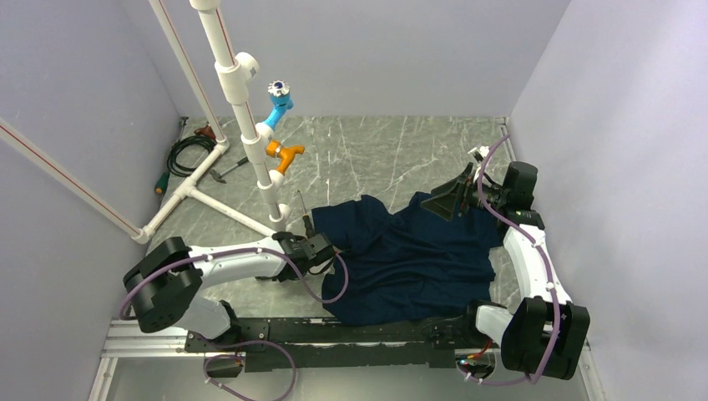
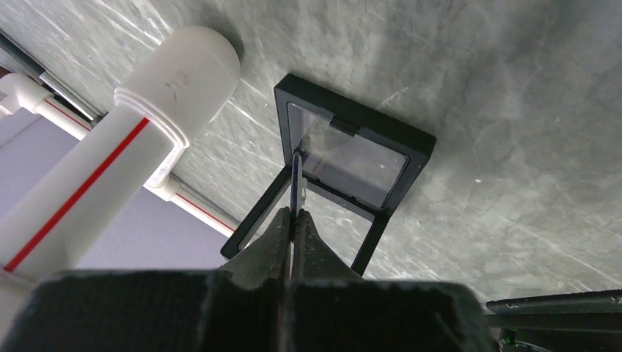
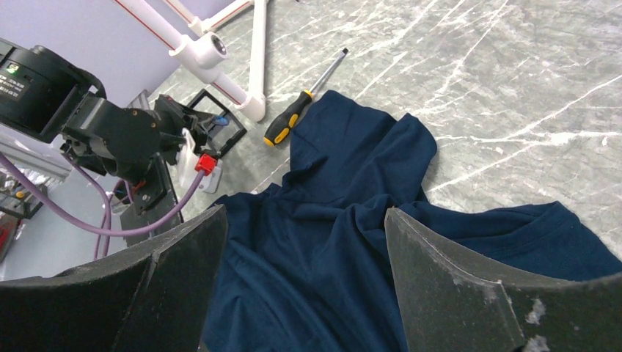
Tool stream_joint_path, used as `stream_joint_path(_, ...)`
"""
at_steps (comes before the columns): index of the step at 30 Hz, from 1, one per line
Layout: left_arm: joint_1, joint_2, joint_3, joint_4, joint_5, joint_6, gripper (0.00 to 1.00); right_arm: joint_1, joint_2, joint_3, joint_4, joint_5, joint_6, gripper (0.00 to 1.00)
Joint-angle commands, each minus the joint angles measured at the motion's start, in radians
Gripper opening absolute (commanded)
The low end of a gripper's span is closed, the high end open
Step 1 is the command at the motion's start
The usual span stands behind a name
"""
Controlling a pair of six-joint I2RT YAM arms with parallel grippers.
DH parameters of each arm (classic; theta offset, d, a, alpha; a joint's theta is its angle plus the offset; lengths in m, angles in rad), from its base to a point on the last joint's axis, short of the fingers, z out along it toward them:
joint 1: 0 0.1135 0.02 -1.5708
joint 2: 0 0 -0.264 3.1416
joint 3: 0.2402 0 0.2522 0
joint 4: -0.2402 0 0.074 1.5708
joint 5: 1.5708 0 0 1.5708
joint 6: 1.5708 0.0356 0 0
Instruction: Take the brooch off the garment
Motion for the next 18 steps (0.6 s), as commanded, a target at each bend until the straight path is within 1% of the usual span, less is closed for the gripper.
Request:
stream_joint_path(1,-0.004,0.015,-0.009,0.047,-0.032,-0.014,0.0,-0.004,-0.015,0.001,0.01,0.003,-0.01,0.82)
stream_joint_path(6,-0.004,0.039,-0.027,0.071,-0.051,-0.01,0.02,-0.004,-0.014,0.0,0.012,-0.004,-0.01,0.82)
stream_joint_path(9,-0.004,0.048,-0.033,0.069,-0.045,-0.013,0.05,-0.004,-0.012,0.001,0.012,-0.003,-0.01,0.82)
stream_joint_path(13,-0.004,0.041,-0.025,0.052,-0.01,-0.006,0.14,-0.004,-0.01,0.001,0.014,-0.002,-0.01,0.82)
stream_joint_path(18,-0.005,0.022,-0.003,0.023,0.047,0.009,0.29,-0.003,-0.011,0.001,0.013,-0.004,-0.01,0.82)
